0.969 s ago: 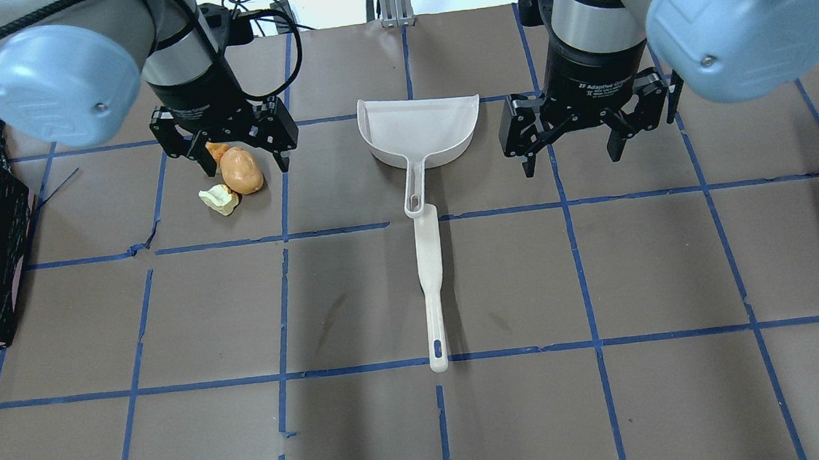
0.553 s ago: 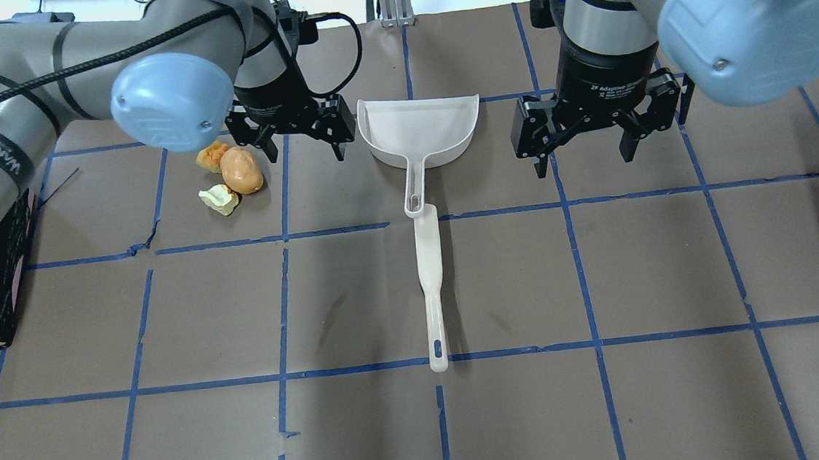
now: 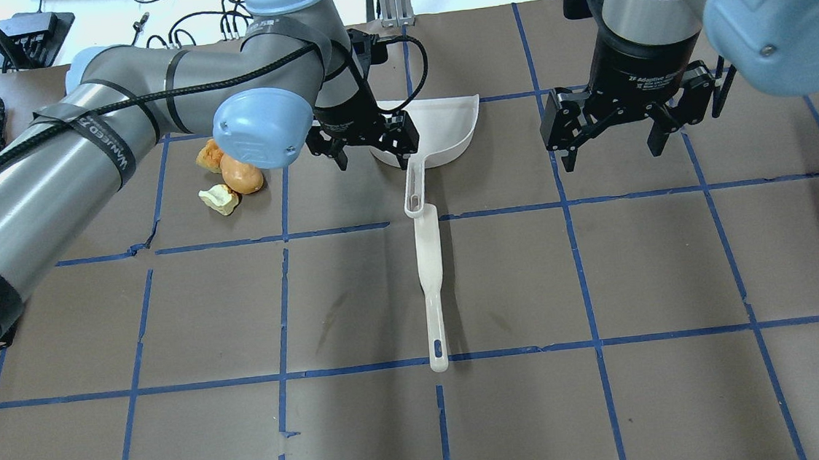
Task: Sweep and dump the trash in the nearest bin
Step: 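Reach the left gripper to the white dustpan handle and grasp it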
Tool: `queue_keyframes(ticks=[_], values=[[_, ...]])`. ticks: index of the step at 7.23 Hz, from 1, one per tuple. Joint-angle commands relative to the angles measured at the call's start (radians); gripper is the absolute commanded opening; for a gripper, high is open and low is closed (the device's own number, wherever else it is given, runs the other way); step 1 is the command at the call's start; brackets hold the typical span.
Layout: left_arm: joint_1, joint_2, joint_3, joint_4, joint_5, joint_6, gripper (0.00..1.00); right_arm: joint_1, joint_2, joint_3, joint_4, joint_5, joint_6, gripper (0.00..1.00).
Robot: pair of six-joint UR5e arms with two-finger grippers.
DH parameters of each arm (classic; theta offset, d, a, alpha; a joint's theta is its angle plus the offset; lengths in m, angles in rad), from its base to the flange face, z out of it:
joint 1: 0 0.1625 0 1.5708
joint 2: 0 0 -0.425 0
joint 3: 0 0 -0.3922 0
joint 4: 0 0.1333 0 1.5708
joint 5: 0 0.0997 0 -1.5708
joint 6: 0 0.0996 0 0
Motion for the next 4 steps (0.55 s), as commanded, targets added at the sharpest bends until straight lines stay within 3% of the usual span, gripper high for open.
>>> queue_keyframes(ticks=[1, 4], values=[[-0.032, -0.048, -0.001, 0.036, 0.003, -0.006, 1.00, -0.004, -0.003, 0.002, -0.006, 0.001, -0.002, 1.00], [-0.089, -0.096, -0.023, 0.110, 0.028, -0.042, 1.00, -0.003, -0.003, 0.001, -0.013, 0.003, 0.000, 1.00]])
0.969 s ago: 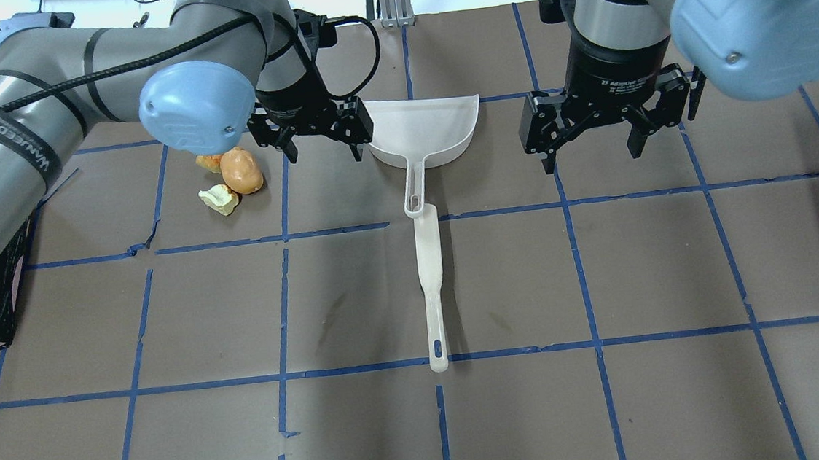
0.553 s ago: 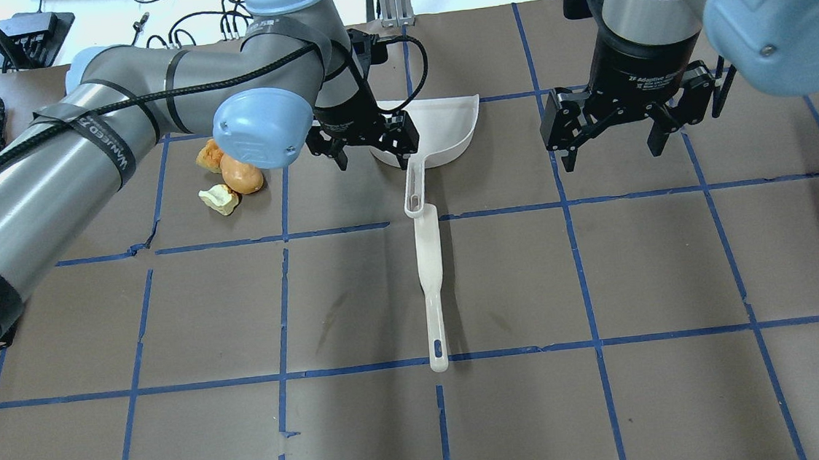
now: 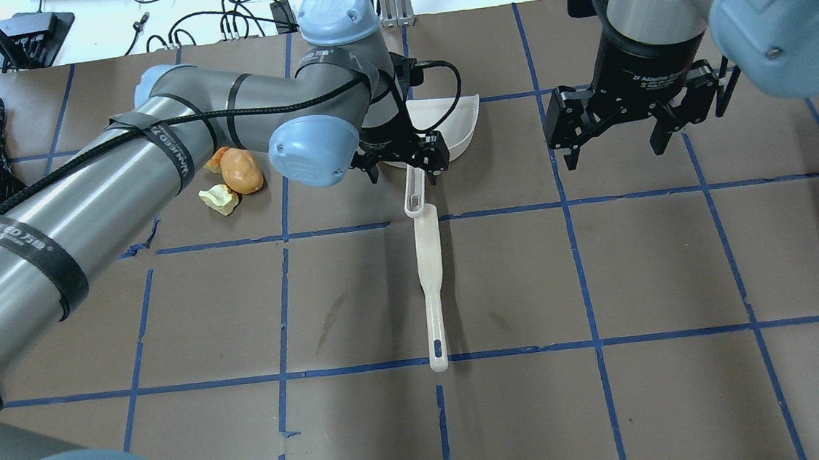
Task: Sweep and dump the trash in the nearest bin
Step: 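Lift the dustpan with the left gripper and carry it toward the bread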
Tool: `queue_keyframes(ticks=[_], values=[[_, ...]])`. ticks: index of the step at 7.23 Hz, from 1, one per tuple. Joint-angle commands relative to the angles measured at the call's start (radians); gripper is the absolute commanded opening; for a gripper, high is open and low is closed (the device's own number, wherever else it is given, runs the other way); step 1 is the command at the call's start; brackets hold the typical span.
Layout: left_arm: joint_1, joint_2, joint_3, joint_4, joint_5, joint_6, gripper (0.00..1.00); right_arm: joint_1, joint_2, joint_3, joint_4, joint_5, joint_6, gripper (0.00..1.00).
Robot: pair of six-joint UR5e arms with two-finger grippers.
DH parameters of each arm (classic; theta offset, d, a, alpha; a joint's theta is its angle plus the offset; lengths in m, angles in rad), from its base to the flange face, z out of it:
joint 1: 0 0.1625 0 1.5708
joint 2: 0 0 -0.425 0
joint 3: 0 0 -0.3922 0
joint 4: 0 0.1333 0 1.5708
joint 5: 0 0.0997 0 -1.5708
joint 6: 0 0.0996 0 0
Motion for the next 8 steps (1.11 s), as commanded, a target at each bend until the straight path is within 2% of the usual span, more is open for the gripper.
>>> queue_keyframes(ticks=[1, 4, 5, 7, 8], values=[[-0.013, -0.014, -0.015, 0.014, 0.026, -0.027, 1.00, 0.003, 0.000, -0.002, -0.003, 0.000, 0.000, 1.00], [-0.014, -0.029, -0.028, 0.026, 0.025, -0.110, 0.98, 0.006, 0.000, -0.001, -0.003, 0.000, 0.003, 1.00], [-0.014, -0.031, -0.029, 0.030, 0.025, -0.110, 0.92, 0.006, 0.000, -0.001, -0.003, 0.000, 0.003, 1.00], [-0.014, -0.041, -0.029, 0.072, 0.025, -0.105, 0.89, 0.006, 0.000, -0.001, -0.003, 0.000, 0.005, 1.00], [-0.014, -0.046, -0.029, 0.074, 0.025, -0.105, 0.84, 0.007, 0.000, -0.001, -0.001, 0.002, 0.008, 1.00]])
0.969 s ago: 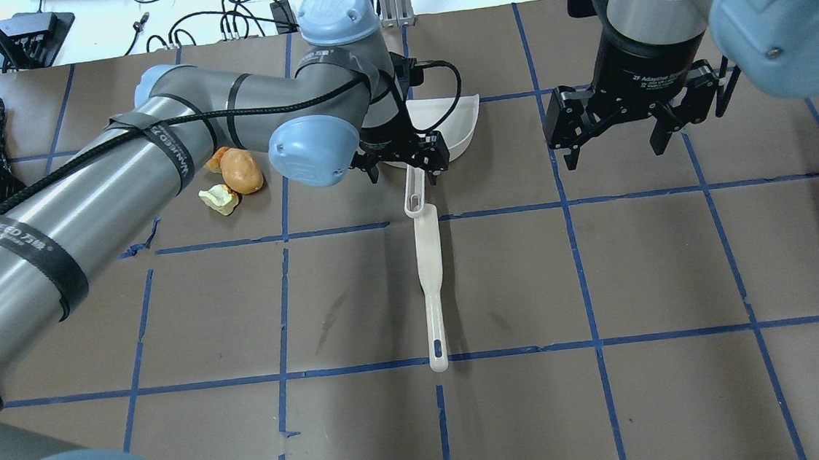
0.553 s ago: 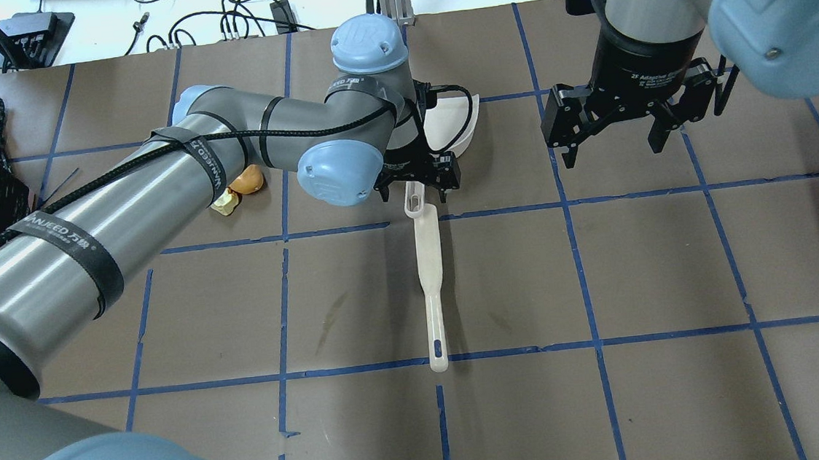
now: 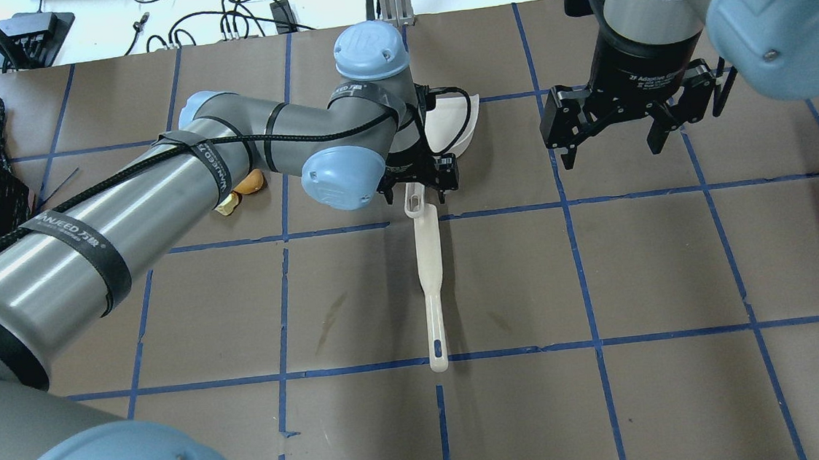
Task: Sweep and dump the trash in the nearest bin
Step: 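Lift the dustpan with the left gripper and carry it toward the bread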
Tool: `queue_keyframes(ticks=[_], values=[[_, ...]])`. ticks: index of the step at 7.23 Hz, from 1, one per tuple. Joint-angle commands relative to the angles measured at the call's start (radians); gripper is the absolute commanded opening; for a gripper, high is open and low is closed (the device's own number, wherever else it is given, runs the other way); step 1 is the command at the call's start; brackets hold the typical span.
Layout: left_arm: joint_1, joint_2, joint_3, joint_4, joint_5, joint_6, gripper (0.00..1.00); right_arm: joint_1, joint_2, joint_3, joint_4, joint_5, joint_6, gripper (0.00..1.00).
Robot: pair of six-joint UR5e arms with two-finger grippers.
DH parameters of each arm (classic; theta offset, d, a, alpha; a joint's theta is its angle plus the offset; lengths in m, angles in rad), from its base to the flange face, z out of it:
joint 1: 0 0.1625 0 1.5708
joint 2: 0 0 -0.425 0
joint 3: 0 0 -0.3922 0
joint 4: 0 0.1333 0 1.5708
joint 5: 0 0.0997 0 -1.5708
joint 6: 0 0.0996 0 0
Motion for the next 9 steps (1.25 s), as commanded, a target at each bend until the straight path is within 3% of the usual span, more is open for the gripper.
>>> queue_keyframes(ticks=[1, 3, 4, 5, 6, 9], values=[[0.000, -0.008, 0.000, 0.015, -0.002, 0.000, 0.68, 0.001, 0.000, 0.000, 0.000, 0.001, 0.003, 1.00], [0.000, -0.008, 0.000, 0.015, 0.001, 0.004, 0.50, 0.001, 0.000, 0.000, 0.001, 0.000, 0.001, 1.00], [0.000, -0.011, 0.000, 0.015, 0.017, 0.004, 0.35, 0.001, -0.002, 0.000, 0.001, 0.000, 0.003, 1.00], [0.000, -0.008, 0.000, 0.014, 0.034, 0.000, 0.14, 0.001, -0.002, 0.000, 0.000, 0.000, 0.005, 1.00], [0.000, -0.008, 0.003, 0.015, 0.034, 0.000, 0.03, 0.001, -0.002, 0.000, 0.000, 0.000, 0.005, 1.00], [0.005, 0.024, 0.031, 0.014, 0.038, 0.000, 0.00, 0.001, -0.002, -0.002, -0.002, 0.000, 0.005, 1.00]])
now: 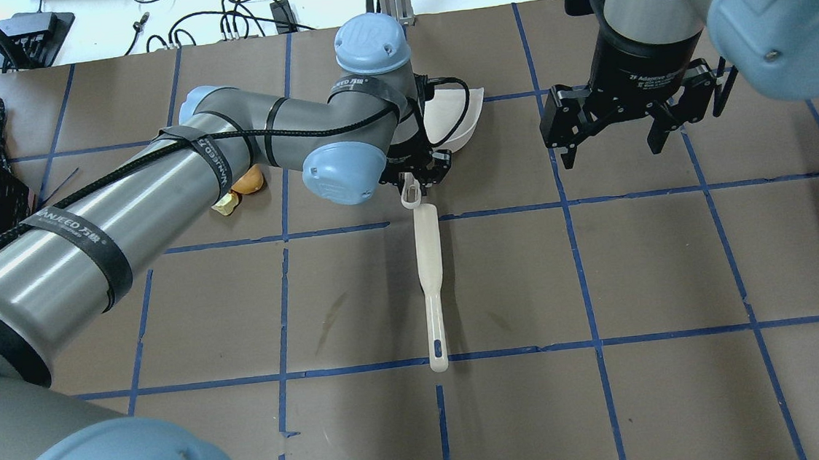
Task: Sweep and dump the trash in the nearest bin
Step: 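Lift the dustpan with the left gripper and carry it toward the bread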
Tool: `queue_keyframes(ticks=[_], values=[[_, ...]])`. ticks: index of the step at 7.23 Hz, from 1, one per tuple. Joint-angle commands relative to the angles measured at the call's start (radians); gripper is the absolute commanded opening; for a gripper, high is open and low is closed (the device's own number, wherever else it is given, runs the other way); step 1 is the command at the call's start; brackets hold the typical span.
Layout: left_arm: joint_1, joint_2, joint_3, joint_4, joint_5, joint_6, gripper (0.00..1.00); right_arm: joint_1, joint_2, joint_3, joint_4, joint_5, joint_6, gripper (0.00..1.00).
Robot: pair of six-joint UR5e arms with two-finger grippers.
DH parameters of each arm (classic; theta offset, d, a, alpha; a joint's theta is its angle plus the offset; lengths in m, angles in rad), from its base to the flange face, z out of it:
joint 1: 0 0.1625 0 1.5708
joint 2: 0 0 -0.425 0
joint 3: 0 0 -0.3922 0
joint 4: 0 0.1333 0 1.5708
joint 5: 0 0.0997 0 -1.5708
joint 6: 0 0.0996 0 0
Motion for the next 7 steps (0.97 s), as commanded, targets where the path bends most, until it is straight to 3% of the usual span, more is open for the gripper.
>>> queue_keyframes(ticks=[1, 4, 7], values=[[0.008, 0.026, 0.021, -0.001, 0.006, 0.000, 0.00, 0.002, -0.004, -0.004, 0.000, 0.002, 0.003, 1.00], [0.127, 0.113, 0.025, -0.085, 0.066, 0.035, 0.00, 0.002, -0.003, -0.004, -0.001, 0.003, 0.006, 1.00], [0.314, 0.211, 0.021, -0.229, 0.120, 0.235, 0.00, 0.026, 0.008, -0.004, 0.002, 0.014, 0.064, 1.00]])
